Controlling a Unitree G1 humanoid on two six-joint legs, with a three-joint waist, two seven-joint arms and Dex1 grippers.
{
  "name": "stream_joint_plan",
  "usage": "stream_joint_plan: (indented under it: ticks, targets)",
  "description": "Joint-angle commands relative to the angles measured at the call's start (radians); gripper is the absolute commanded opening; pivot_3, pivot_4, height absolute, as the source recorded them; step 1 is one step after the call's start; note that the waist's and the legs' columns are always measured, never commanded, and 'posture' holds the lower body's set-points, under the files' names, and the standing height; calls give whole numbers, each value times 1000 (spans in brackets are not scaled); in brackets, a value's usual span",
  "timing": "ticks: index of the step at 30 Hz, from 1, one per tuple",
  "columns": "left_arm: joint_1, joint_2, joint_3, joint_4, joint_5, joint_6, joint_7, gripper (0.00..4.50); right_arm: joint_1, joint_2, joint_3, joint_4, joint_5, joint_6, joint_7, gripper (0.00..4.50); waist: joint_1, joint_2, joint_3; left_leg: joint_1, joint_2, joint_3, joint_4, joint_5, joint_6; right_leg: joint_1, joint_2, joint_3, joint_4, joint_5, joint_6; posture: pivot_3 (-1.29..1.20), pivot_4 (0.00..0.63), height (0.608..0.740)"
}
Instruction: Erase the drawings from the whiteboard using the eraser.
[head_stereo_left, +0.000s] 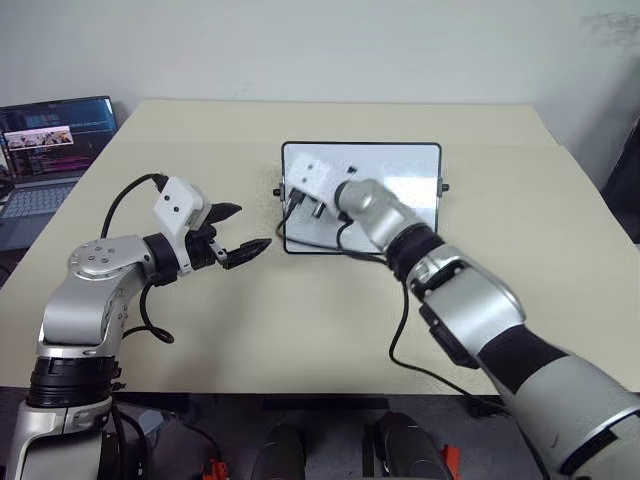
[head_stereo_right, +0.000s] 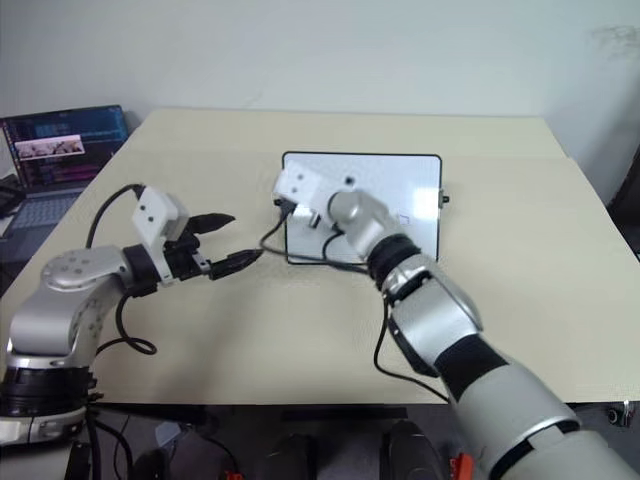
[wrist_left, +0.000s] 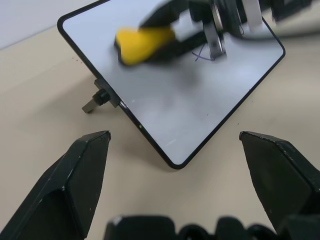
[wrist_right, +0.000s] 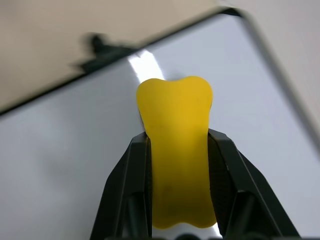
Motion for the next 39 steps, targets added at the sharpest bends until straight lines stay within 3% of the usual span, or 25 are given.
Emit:
stream_joint_plan:
  ticks: [1,7,13,22,27,31,35,39]
  targets:
    - [-33,8,7,-32,-8,-11,1,4500,-24,-15,-18,31,-9,13,-35,1120,-4,0,0,0,0,0,-1,0,0,0,0,0,0,0,0,0,150,740]
    - [-43,6,2,-28,-7,-11,-1,4500,-7,12,-4,34,-22,9,-17,1119,-7,0,0,0,0,0,-2,0,0,-1,0,0,0,0,-1,0,150,740]
    - [-36,8,3,-35,-10,-6,-4,4500,56,79,35,22,-33,17,100,1118,-27,0,0,1,0,0,-2,0,0,0,0,0,0,0,-1,0,150,740]
    - [-29,8,5,-39,-14,-5,-6,4500,60,44,12,-20,-16,27,162,1117,-28,0,0,1,0,0,-2,0,0,0,0,0,1,0,0,0,150,740]
    - [-61,-3,-4,-16,-20,-17,-19,4500,90,-76,-20,-344,65,130,446,1117,-11,0,1,-5,0,-3,-1,0,0,-2,0,-3,-2,0,0,0,150,740]
    - [-79,-10,-15,-5,-15,-23,-29,4500,169,-146,-56,-656,124,290,533,1116,-10,0,1,-9,0,-4,-3,0,0,-7,0,-4,-1,-1,-1,0,150,740]
    - [-116,-25,-32,20,-17,-31,-44,4500,310,-251,-169,-1065,232,447,579,1116,-3,0,1,-20,0,-5,-3,0,-1,-19,0,-5,-1,-2,-2,0,150,740]
    - [-123,-30,-34,29,-17,-35,-53,4500,448,-324,-259,-1296,351,495,606,1113,1,0,1,-25,0,-5,-2,0,-1,-22,-2,-6,-2,-2,-2,0,150,740]
